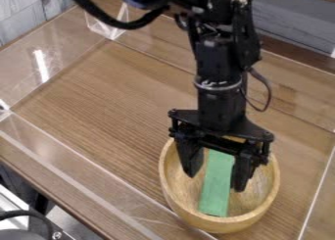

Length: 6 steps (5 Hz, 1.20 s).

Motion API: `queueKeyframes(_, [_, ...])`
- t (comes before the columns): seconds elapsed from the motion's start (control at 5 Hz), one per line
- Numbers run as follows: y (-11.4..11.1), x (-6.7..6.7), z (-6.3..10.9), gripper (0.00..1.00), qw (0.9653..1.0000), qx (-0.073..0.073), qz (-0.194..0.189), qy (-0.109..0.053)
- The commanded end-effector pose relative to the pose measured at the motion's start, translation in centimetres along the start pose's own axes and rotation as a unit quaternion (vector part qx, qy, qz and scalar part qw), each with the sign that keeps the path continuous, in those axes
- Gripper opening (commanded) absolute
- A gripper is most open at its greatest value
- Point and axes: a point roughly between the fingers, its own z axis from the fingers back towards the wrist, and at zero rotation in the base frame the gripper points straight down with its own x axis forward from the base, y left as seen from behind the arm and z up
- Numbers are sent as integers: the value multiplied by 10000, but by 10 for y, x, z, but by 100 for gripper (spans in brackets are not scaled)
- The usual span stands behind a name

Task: Put the green block in the brown bowl

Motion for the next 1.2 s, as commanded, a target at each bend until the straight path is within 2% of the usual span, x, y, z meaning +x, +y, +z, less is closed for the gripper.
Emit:
queueKeyframes(0.0, [-1, 13, 12, 100, 9998, -64, 8, -193])
queueKeyframes(1.0, [3, 23, 15, 100, 9998, -90, 48, -164])
